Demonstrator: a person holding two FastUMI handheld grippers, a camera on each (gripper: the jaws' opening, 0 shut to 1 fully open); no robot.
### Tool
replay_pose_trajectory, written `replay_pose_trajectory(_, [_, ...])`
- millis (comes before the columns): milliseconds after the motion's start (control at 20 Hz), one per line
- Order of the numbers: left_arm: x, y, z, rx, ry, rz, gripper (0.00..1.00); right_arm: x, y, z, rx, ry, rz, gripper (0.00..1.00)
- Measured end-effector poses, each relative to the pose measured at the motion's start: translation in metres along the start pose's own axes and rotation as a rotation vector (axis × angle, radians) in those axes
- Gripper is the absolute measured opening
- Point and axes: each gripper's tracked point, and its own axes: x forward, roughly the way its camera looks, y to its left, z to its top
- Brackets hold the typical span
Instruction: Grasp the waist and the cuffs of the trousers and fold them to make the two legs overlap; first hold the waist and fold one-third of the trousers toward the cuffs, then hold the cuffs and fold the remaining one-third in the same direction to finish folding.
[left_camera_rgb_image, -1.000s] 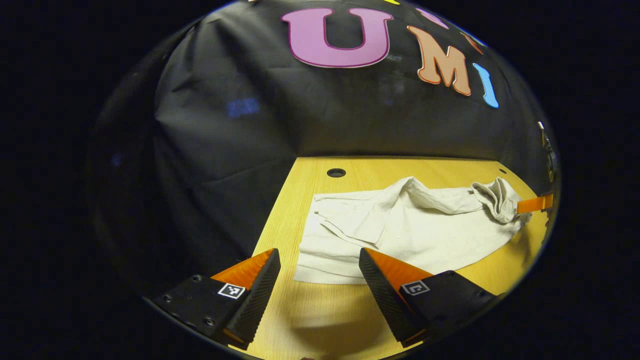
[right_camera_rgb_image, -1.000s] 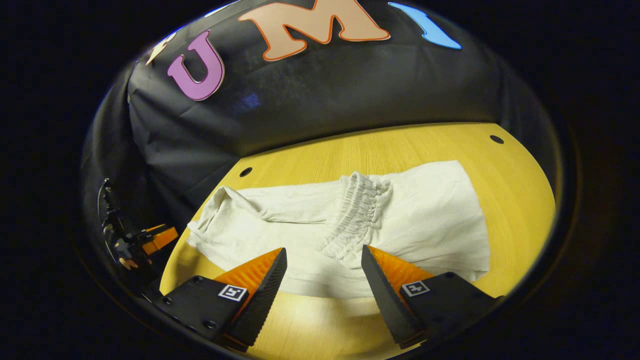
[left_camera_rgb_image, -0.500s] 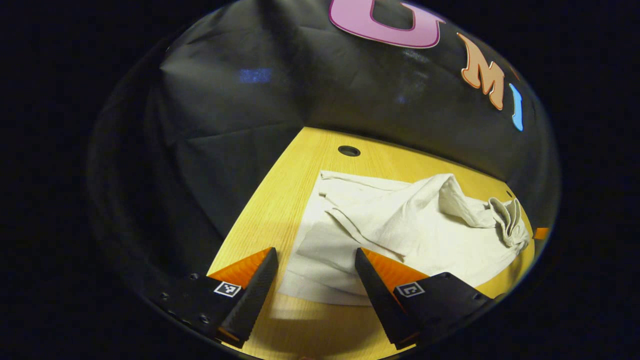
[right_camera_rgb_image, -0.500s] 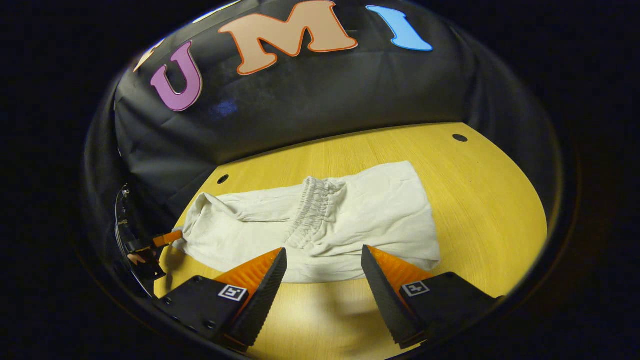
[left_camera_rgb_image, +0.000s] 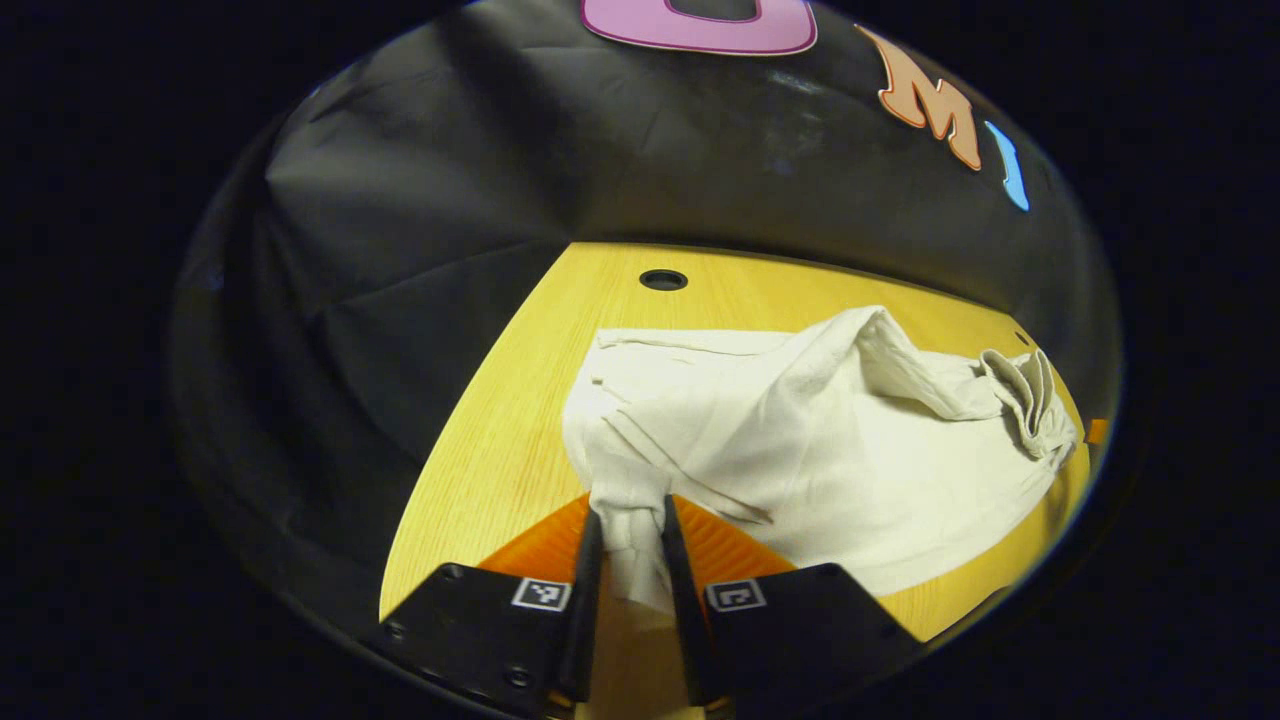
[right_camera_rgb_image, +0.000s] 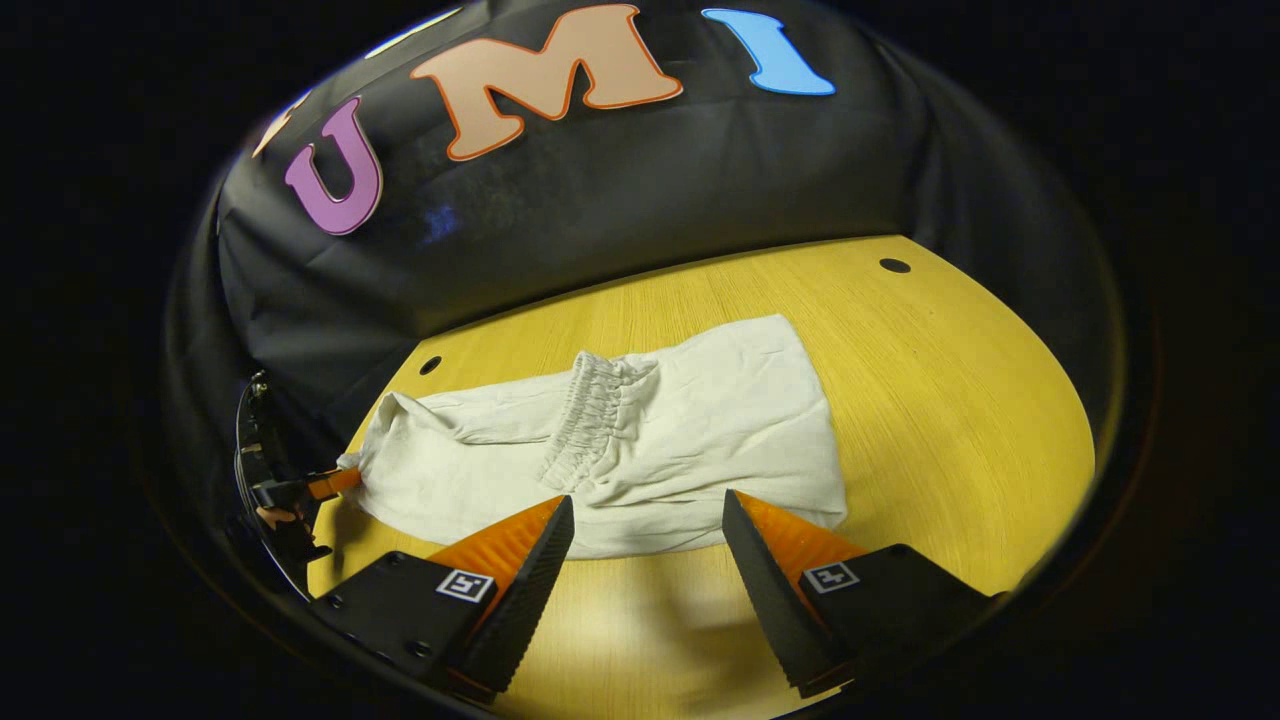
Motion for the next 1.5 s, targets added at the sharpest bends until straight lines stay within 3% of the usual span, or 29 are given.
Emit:
replay_pose_trajectory(50, [0.000,-0.001,0.001,-0.010,-0.003,0.009,0.15,-0.002,-0.005,0.002,0.005,-0.006,-0.001,0.91])
replay_pose_trajectory(150, [0.001,-0.004,0.005,-0.020,-0.011,0.034,0.00,-0.008,-0.013,0.003,0.005,-0.012,0.004,0.96])
replay_pose_trajectory(250, [-0.008,-0.015,0.018,-0.034,-0.018,0.047,0.00,-0.016,-0.031,0.014,-0.003,-0.024,0.004,0.96])
replay_pose_trajectory(300, [-0.012,-0.017,0.026,-0.041,-0.033,0.049,0.00,-0.018,-0.035,0.018,0.006,-0.029,0.007,0.90])
replay_pose_trajectory(350, [-0.019,-0.023,0.034,-0.053,-0.048,0.047,0.00,-0.021,-0.042,0.023,0.023,-0.039,0.016,0.96])
replay_pose_trajectory(500, [-0.037,-0.050,0.067,-0.099,-0.115,0.025,0.00,-0.028,-0.053,0.033,0.021,-0.052,0.035,0.96])
replay_pose_trajectory(700, [-0.057,-0.091,0.102,-0.087,-0.183,-0.017,0.00,-0.038,-0.070,0.042,0.016,-0.069,0.057,0.96])
replay_pose_trajectory(1050, [-0.088,-0.220,0.155,0.026,-0.255,-0.151,0.00,-0.062,-0.119,0.046,0.051,-0.088,0.063,0.96])
replay_pose_trajectory(1500, [-0.091,-0.364,0.187,0.130,-0.293,-0.293,0.00,-0.086,-0.178,0.047,0.089,-0.103,0.054,0.96])
